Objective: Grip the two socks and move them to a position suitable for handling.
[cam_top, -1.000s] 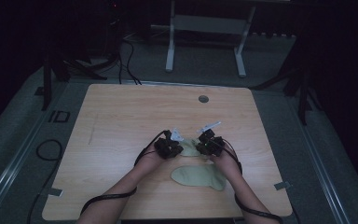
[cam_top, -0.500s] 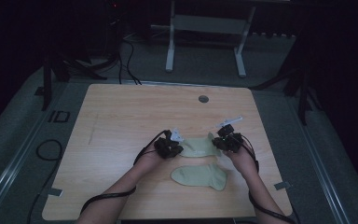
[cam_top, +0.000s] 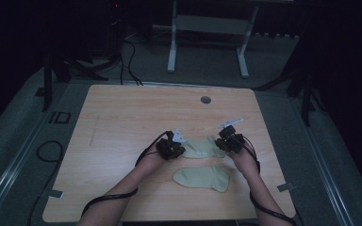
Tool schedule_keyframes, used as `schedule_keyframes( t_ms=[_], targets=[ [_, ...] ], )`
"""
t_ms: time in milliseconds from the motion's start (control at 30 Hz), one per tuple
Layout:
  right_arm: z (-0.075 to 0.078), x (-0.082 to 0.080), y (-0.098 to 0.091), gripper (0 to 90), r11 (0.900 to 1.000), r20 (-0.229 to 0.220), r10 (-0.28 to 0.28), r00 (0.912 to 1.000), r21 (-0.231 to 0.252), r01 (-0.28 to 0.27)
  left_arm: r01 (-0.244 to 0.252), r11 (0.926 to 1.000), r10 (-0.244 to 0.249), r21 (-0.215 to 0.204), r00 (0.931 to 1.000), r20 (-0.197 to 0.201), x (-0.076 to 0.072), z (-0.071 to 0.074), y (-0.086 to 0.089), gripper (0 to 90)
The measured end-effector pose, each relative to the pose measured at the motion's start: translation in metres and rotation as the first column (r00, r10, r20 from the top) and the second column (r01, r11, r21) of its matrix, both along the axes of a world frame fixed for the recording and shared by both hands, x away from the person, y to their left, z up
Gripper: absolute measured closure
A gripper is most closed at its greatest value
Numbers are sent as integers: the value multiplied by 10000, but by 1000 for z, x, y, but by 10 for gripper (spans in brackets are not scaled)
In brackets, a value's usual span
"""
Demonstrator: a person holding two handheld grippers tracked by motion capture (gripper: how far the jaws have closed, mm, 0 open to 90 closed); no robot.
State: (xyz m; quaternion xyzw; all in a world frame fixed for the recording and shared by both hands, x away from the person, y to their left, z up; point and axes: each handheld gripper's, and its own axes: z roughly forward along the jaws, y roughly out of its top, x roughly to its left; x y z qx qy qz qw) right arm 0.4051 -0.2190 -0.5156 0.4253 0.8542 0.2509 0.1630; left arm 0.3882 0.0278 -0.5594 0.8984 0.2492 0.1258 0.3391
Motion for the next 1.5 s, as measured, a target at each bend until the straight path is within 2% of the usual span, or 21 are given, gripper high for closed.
schedule_keyframes(
  t_ms=[33, 233, 267, 367, 500, 567, 867, 1000, 1233, 1267, 1333, 1400, 1467, 1500],
  targets=[
    [-8, 7, 4, 832, 9999, -121, -44, 9999, -146, 43, 3, 10000, -3, -8, 10000, -25, 0, 0, 0, 869],
    [-25, 17, 6, 844, 9986, -426, -181, 9989, -513, 159, 44, 10000, -44, 25, 10000, -44, 0, 0, 0, 869],
    [-26, 17, 3, 843, 9992, -359, -272, 9990, -300, 261, 88, 10000, -88, 33, 9999, -62, 1, 0, 1, 869],
    [-27, 15, 2, 840, 9993, -168, -209, 9996, -305, 204, -10, 10000, 10, -4, 10000, -23, 2, 0, 0, 869],
    [-26, 15, 0, 835, 9990, -257, -312, 9992, -340, 304, -55, 10000, 55, 62, 10000, 18, 4, 0, -1, 868],
    [-27, 12, -2, 831, 9988, -262, -395, 9989, -293, 388, 104, 9998, -107, 169, 9998, 161, 5, 0, -2, 869],
    [-26, 8, -8, 820, 9987, -371, -470, 9982, -234, 461, 41, 9998, -43, 199, 9999, 133, 10, 1, -5, 868],
    [-26, 7, -14, 815, 9987, -432, -500, 9978, -115, 495, -19, 9999, 18, 142, 10000, 74, 10, 1, -5, 867],
    [-25, 11, -12, 780, 9987, -459, -464, 9979, -230, 454, -97, 9999, 98, 31, 9997, -238, 11, 2, -7, 853],
    [-25, 12, -12, 758, 9988, -510, -462, 9976, -215, 451, -56, 9999, 50, -111, 9988, -478, 13, 3, -6, 829],
    [-23, 12, -10, 643, 9997, -492, -227, 9985, -134, 220, -62, 9995, 44, -301, 9981, -608, 12, 5, -7, 711],
    [-23, 11, -9, 574, 9999, -489, -30, 9988, -142, 23, 11, 9989, -42, -458, 9978, -666, 10, 9, -8, 607],
    [-22, 11, -7, 515, 9999, -545, 96, 9985, -50, -99, -16, 9989, -17, -478, 9976, -692, 8, 13, -9, 581],
    [-21, 10, -7, 483, 9999, -505, 146, 9986, -79, -150, -75, 9985, 33, -536, 9970, -767, 6, 15, -9, 538]
  ],
)
